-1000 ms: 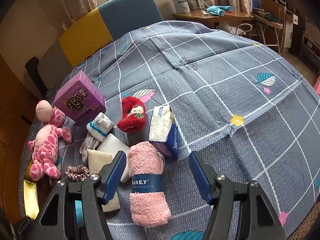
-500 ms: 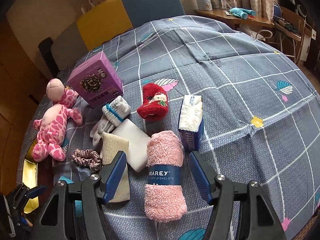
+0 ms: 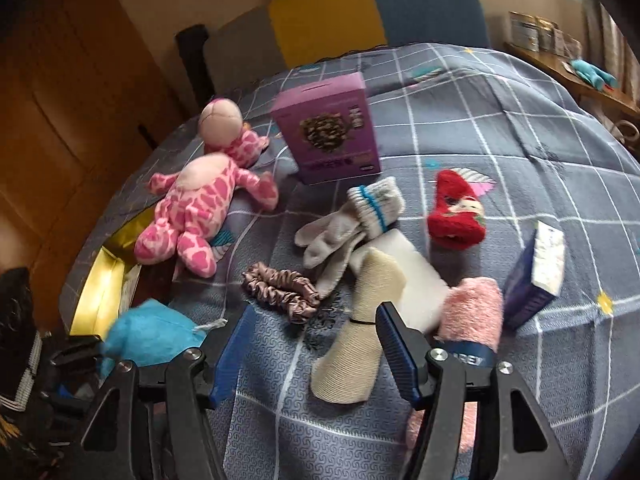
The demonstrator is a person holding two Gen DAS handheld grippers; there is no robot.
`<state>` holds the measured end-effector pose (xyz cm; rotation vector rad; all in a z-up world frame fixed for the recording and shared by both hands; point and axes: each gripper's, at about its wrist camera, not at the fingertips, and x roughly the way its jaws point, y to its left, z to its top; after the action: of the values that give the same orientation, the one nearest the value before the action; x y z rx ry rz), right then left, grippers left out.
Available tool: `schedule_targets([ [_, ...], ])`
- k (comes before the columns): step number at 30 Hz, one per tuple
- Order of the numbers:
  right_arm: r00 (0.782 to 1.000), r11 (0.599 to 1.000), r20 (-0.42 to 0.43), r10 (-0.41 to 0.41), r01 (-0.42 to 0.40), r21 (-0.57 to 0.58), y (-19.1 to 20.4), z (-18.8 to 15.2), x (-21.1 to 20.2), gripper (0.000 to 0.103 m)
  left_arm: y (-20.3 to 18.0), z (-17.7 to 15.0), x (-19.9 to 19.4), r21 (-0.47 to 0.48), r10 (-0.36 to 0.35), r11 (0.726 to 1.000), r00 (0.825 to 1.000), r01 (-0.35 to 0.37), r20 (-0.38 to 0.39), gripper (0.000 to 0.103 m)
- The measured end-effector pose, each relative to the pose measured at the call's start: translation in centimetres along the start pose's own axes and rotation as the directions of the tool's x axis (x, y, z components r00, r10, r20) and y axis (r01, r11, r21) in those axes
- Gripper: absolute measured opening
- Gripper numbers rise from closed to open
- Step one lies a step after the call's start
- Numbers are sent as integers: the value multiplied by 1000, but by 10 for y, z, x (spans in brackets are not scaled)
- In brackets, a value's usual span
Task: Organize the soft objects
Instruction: 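Grasp the brown satin scrunchie with the right tool while the left tool carries the plush, then lower the teal plush into the gold tray and open the left tool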
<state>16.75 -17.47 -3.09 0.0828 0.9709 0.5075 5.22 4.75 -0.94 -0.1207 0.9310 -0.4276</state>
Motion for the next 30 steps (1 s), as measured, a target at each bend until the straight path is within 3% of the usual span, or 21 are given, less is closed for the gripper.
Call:
schedule_targets([
  [2,999,998,-41,10,-13,-64,18,3,18,64,7,0,-19,-31,-10,999,999,12,40,29],
  [8,985,974,-155,-69,33,-222,51,17,74,64,37,-7,-67,-128,7,992,990,12,141,29],
  [12,967,965,-218,-131,74,-251,51,21,107,64,71,-19,-96,-240,49,971,981,-2,189,30],
  [14,965,950,-205,-162,96,-296,55,22,113,64,90,-26,-107,-297,83,955,975,-20,204,30],
  [17,963,943,-221,-153,75,-324,63,25,118,62,121,-38,-125,-395,151,917,964,-54,220,30],
  [20,957,930,-234,-169,76,-360,71,22,123,50,145,-50,-136,-472,203,878,955,-80,217,30],
  [25,946,911,-235,-224,117,-396,75,18,132,20,186,-60,-137,-607,269,787,947,-112,174,30],
  [28,946,919,-247,-212,107,-379,75,17,131,19,204,-55,-129,-642,311,752,939,-150,146,31],
  [30,939,922,-268,-214,103,-373,74,15,133,19,216,-47,-117,-665,297,734,946,-140,129,31],
])
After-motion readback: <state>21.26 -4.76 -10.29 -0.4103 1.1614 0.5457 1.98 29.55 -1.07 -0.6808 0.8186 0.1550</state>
